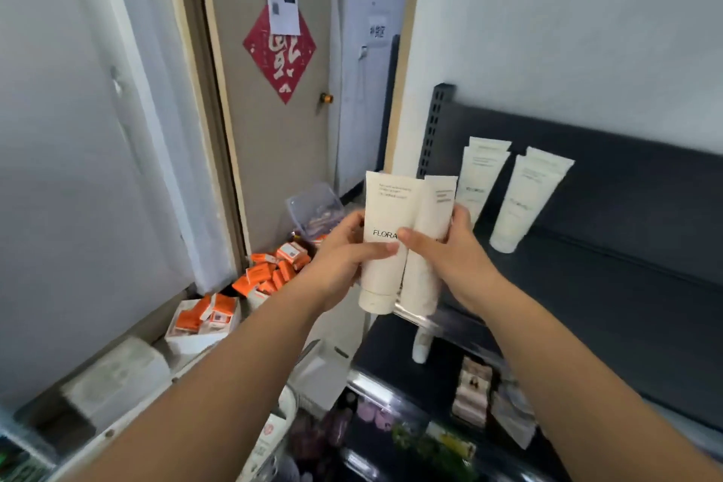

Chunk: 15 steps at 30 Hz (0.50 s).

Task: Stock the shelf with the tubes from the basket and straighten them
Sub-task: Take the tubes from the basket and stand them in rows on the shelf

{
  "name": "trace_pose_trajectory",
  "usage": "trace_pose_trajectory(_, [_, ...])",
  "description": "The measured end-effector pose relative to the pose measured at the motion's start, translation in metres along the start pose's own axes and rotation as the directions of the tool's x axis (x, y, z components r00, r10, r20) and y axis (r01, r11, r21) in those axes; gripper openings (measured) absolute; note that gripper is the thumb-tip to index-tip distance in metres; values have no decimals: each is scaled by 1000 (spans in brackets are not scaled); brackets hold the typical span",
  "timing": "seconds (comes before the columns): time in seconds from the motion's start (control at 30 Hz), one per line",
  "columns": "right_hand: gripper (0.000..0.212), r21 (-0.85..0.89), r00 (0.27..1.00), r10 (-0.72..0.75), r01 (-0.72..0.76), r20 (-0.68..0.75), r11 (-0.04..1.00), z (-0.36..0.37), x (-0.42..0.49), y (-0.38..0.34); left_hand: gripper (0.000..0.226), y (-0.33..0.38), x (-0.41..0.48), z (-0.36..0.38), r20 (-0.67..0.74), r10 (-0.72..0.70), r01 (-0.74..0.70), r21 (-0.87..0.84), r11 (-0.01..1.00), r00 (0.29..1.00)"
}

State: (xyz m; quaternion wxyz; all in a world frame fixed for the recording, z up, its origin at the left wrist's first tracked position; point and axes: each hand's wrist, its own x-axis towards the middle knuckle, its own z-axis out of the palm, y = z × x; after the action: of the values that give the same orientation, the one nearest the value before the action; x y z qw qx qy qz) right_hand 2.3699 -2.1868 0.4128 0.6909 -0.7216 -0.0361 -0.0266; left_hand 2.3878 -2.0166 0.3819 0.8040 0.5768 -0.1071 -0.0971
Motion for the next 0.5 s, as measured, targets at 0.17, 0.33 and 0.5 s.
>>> trace_pose_trajectory(0.17, [61,48,995,-4,9,-100,999,-81,-15,-9,52,-12,20,84,2,36,-36,85,996,999])
trace_pose_trajectory(0.33, [69,-36,984,-28,22,-174,999,-125,-22,4,58,-31,43,127,6,84,-83,214,973,996])
trace_pose_trajectory(0.5, [61,-165,965,-81,40,-249,985,-140,-12,30,56,-52,67,133,-6,145,-133,368,920,989])
